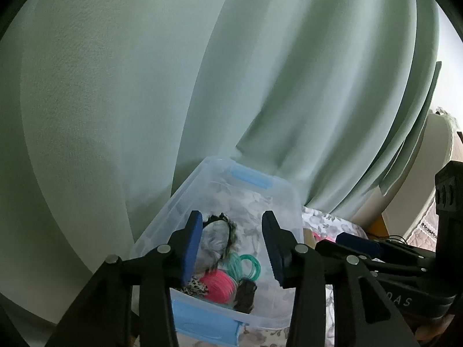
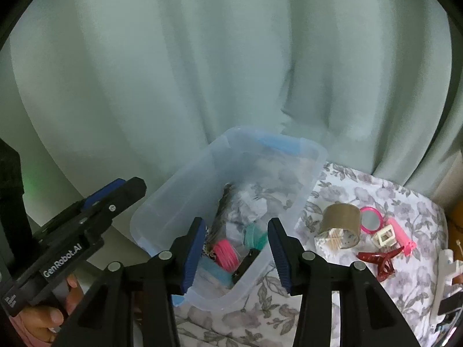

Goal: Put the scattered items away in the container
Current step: 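Carry car and headband over the clear box and open both grippers, then move both tools back over the remaining items on the bed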

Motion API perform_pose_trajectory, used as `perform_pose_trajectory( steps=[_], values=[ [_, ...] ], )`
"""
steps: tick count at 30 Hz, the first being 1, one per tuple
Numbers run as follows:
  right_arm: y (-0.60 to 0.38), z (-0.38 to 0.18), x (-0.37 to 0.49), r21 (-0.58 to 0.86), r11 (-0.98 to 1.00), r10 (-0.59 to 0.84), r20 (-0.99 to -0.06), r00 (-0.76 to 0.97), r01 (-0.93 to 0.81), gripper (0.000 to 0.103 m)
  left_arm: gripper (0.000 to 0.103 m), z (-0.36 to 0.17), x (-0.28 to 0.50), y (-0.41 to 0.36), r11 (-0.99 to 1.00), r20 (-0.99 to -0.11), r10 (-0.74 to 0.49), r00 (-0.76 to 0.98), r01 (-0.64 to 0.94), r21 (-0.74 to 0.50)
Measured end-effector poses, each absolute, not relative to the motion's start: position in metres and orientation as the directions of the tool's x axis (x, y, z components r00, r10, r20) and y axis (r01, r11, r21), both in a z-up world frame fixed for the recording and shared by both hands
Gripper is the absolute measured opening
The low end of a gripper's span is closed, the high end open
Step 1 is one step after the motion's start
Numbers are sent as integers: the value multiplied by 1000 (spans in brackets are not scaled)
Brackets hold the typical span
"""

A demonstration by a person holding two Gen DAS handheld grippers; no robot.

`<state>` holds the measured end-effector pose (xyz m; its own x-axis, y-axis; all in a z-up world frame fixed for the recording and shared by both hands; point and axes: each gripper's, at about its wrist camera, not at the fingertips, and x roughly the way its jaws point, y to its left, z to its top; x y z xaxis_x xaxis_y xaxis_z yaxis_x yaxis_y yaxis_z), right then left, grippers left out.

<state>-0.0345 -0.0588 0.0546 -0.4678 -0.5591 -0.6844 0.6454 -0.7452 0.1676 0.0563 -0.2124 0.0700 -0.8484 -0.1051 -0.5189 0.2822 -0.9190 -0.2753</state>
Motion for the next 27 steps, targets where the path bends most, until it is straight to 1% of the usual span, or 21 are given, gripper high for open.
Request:
perform_pose_trajectory(
  steps=[5, 11, 14, 17, 20, 22, 27],
  values=[
    [-45, 51, -37, 198, -758, -561, -684, -466, 622, 49, 47, 70, 55, -206, -923, -530, -99, -842, 277, -268],
    [-23, 49, -38, 227, -772, -565, -674, -477, 594, 49, 49, 80, 55, -187, -936, -535, -97, -839, 259, -236],
    [-7, 53, -37, 244, -783, -564, -665, -489, 572, 49, 54, 82, 51, -174, -944, -540, -86, -837, 241, -223],
    [16, 57, -40, 260, -800, -559, -651, -514, 540, 49, 56, 87, 46, -158, -953, -544, -68, -836, 215, -212],
    [44, 59, -44, 282, -824, -544, -640, -543, 492, 49, 56, 89, 40, -139, -964, -547, -45, -836, 180, -195],
    [67, 56, -48, 305, -842, -527, -641, -558, 444, 52, 57, 90, 36, -128, -971, -553, -35, -832, 159, -177],
    [120, 42, -58, 350, -877, -481, -652, -586, 330, 52, 57, 85, 20, -91, -986, -589, 1, -808, 96, -133]
  ],
)
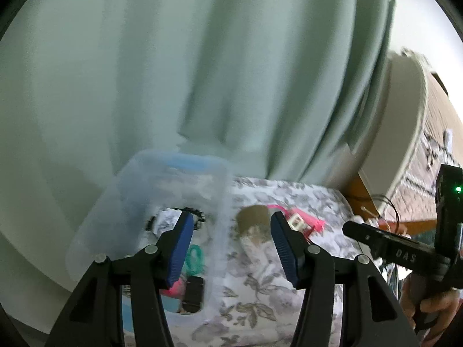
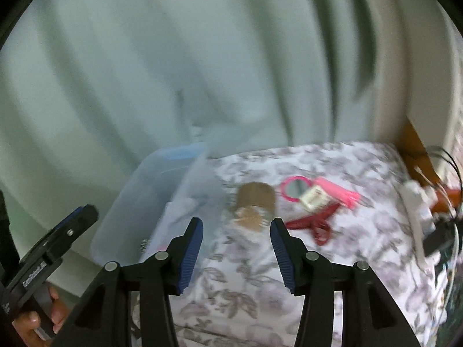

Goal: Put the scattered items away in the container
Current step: 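Move both tools back over the remaining items on the bed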

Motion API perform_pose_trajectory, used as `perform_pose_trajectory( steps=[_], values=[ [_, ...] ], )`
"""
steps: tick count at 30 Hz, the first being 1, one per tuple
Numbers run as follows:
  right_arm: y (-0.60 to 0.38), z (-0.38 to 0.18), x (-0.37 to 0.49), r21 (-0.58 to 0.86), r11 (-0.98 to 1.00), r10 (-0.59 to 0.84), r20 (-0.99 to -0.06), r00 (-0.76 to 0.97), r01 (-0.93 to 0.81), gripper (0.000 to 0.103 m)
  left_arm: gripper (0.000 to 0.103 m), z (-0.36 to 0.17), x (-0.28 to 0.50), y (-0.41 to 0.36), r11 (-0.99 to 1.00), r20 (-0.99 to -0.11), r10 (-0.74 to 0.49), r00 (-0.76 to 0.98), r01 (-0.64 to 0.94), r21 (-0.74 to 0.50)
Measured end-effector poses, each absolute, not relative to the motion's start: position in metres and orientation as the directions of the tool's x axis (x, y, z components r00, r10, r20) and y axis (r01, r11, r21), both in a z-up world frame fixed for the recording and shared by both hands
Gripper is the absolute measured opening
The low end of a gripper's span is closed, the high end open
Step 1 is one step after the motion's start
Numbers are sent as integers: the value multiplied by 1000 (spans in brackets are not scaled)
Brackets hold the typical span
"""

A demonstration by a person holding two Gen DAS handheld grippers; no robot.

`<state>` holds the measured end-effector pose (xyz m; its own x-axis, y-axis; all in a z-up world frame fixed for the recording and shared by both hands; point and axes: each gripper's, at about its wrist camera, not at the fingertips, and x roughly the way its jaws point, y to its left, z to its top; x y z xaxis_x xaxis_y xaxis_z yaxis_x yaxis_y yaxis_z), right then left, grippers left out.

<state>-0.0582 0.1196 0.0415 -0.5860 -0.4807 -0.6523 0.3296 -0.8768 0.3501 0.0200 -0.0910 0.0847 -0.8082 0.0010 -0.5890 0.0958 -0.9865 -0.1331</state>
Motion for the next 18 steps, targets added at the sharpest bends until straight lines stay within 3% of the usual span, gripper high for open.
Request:
perform_pose_trajectory(
  steps=[18],
  values=[
    [209, -31, -92, 438, -895, -412, -742, -528, 83, 52, 57, 12, -43, -12, -997, -771, 71, -633, -24, -73]
  ],
)
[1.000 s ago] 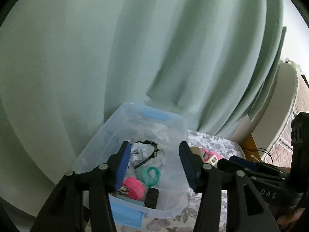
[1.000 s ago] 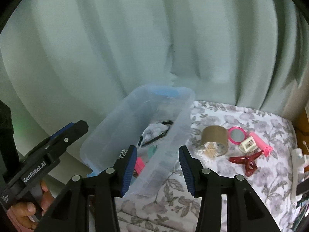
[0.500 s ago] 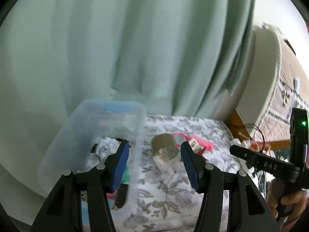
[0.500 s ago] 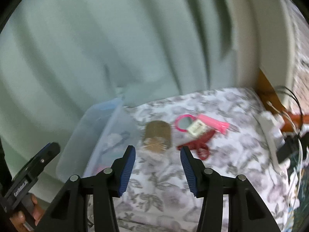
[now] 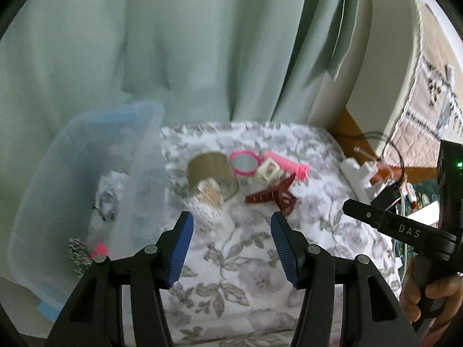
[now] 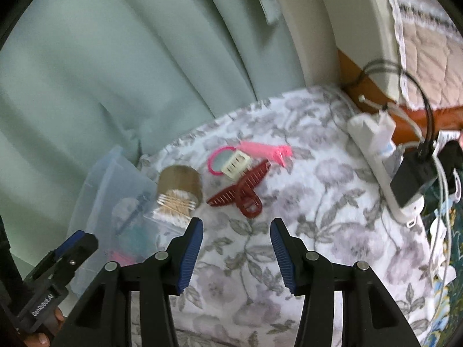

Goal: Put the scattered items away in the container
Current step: 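Move both tools back over the remaining items on the bed, then grasp the cotton swab bag with the left gripper while the right grasps the red claw clip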

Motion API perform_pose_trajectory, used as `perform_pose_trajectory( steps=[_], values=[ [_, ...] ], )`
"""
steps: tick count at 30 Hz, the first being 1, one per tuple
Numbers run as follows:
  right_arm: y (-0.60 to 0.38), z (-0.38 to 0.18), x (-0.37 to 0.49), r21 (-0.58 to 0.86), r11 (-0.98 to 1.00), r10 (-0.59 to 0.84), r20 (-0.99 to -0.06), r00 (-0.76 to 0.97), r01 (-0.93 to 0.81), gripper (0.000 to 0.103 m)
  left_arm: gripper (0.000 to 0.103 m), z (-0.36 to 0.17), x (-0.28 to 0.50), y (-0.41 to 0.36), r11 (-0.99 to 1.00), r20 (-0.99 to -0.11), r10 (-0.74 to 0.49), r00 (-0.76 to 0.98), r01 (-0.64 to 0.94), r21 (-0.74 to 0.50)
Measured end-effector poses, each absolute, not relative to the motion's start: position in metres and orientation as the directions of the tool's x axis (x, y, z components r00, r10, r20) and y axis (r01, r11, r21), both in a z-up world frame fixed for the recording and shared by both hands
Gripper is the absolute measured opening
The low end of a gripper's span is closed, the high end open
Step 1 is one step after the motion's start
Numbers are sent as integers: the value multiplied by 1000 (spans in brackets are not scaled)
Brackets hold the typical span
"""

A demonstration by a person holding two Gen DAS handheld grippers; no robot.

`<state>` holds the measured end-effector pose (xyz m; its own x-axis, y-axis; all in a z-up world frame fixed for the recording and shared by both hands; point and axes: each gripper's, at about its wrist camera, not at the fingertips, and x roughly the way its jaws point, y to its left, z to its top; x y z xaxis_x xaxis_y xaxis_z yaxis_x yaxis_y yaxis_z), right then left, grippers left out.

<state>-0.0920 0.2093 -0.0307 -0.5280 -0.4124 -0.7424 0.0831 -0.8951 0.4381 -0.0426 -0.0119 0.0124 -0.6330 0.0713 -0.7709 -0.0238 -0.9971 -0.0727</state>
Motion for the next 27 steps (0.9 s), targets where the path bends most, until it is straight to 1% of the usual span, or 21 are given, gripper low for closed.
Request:
perform_pose_trajectory(
  steps=[4, 11, 13, 15, 19, 24, 27],
  values=[
    [210, -50, -101, 437, -897, -411, -768, -492, 66, 52, 57, -11, -56, -6, -997, -805, 66, -589, -17, -69],
    [208, -80, -112, 414, -909, -394, -812, -430, 51, 52, 57, -58, -75, -8, -995, -863, 80, -498, 12, -99],
    [207, -92, -115, 409, -912, -390, -828, -404, 43, 52, 57, -66, -78, -12, -993, -861, 49, -505, 66, -95],
    [205, -99, -118, 404, -914, -387, -837, -386, 41, 52, 57, -73, -82, -18, -986, -854, 44, -519, 115, -121],
    [196, -115, -125, 397, -916, -390, -854, -345, 53, 52, 57, -89, -93, -20, -983, -861, 19, -508, 147, -108],
    [184, -126, -134, 384, -919, -391, -863, -320, 87, 52, 57, -109, -104, -30, -966, -871, 12, -492, 218, -136],
    [180, -132, -139, 377, -922, -386, -868, -313, 92, 52, 57, -117, -113, -34, -969, -881, 13, -473, 212, -129]
  ],
)
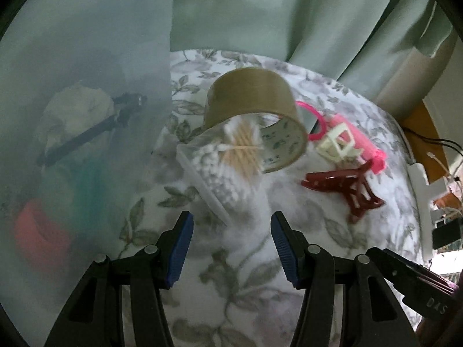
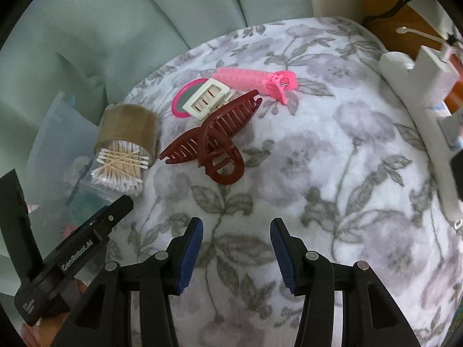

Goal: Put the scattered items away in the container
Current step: 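Grasp the cotton swab bag with the left gripper while the right grasps the red claw clip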

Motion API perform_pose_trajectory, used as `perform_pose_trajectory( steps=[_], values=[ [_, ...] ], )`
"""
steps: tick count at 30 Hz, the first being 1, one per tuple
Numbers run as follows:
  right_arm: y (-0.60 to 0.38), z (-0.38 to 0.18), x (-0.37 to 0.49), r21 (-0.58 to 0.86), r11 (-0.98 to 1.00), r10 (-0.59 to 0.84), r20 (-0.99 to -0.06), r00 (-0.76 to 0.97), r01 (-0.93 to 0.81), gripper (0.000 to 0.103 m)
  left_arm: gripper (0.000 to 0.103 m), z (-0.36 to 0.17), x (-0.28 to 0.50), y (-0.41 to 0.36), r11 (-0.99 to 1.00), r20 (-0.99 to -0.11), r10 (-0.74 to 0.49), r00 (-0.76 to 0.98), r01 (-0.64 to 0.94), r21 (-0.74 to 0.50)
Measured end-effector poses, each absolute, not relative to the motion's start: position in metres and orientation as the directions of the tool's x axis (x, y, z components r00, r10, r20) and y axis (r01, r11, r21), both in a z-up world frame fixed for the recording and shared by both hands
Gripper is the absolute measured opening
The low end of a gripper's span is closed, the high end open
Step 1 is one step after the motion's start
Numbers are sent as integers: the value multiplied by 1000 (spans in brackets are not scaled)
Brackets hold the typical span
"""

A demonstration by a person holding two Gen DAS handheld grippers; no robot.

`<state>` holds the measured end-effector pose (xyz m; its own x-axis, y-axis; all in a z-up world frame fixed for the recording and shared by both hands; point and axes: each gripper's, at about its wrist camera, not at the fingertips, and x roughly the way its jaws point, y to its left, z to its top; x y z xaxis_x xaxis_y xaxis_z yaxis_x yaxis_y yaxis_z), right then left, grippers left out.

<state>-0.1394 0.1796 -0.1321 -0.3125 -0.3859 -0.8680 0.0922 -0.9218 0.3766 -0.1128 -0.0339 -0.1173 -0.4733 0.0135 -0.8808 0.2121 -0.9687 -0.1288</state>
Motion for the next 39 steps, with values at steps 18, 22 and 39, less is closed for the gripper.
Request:
perform_pose_trajectory(
  steps=[18, 22, 39],
  values=[
    [156, -142, -183, 310, -938, -345, -873, -345, 155, 53, 34, -128, -136, -44, -961, -869, 82, -487, 192, -198],
    [151, -142, -189, 291, -941, -335, -870, -363, 170, 53, 29, -129, -138, -45, -961, -869, 90, -486, 188, -205],
    [153, -134, -172, 306, -938, -347, -862, -370, 165, 42, 19, -111, -118, -40, -953, -853, 149, -500, 159, -259]
  ],
)
